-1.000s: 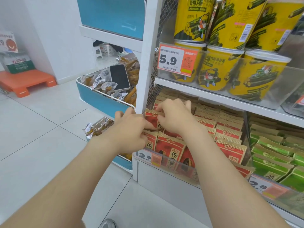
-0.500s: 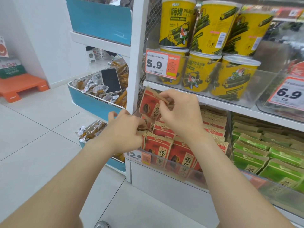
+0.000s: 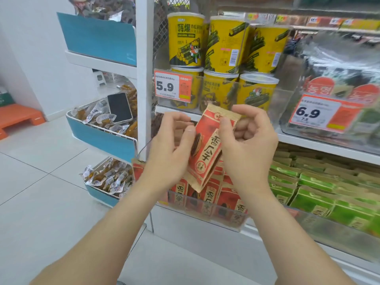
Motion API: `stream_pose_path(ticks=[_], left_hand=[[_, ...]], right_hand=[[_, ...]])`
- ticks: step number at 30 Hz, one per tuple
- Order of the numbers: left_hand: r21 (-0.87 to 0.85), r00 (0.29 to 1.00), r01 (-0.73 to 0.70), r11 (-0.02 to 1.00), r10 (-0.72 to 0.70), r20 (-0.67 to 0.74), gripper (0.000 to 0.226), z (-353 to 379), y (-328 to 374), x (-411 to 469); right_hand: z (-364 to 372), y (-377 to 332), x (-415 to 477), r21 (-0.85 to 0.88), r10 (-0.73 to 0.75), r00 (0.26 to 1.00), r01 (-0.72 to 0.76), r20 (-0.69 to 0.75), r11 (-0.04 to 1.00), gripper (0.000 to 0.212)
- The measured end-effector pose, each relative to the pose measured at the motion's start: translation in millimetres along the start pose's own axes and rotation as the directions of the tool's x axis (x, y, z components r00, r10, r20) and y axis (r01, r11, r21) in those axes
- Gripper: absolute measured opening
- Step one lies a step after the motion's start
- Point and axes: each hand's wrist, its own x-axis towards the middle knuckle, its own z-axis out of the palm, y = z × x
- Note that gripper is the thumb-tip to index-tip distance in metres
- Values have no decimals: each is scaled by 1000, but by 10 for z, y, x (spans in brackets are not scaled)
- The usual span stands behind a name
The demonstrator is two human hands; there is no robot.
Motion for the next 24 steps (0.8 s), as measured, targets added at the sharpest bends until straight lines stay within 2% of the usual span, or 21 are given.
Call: stream_pose_path(ticks=[4,7,9,10,12,14,16,17,20,24], left_hand=[[-3,993,-26,1000,26,118,21,336,121,-111],[-153,977,183,971,-161,142,20,469,169,-106],[-311,929,366,877,-324,179,15,528,214,-92],[-387,900,435,813,-380,212,20,555,203,-70],[-503,857,514,694,-439,271,53,592,157,-11],[-558,846,532,637,-434,310,85,600,144,12],[-585,854,518,624,-419,309,93,628,165,1],[-588,863,502,634,-412,292,87,651,176,-4],[-561,903,424,711,-384,195,45,713,159,-36],[-401,936,351,846,-320,145,33,663,178,-82]], right_hand=[[-142,20,-35,181,319,947,-318,25,931,18],[-259,49,-22,183,362,921,-383,142,905,19],[-311,82,-19,124,317,918,-353,240,927,17],[-326,97,-30,98,304,910,-343,283,934,17],[-339,131,-64,54,291,896,-327,337,944,13],[-341,151,-91,40,288,890,-322,352,946,12],[-341,162,-87,73,298,895,-339,333,938,14],[-342,170,-76,87,299,900,-341,318,936,15],[-350,195,-55,96,286,909,-327,302,940,14],[-323,243,-83,45,268,920,-292,284,955,19]])
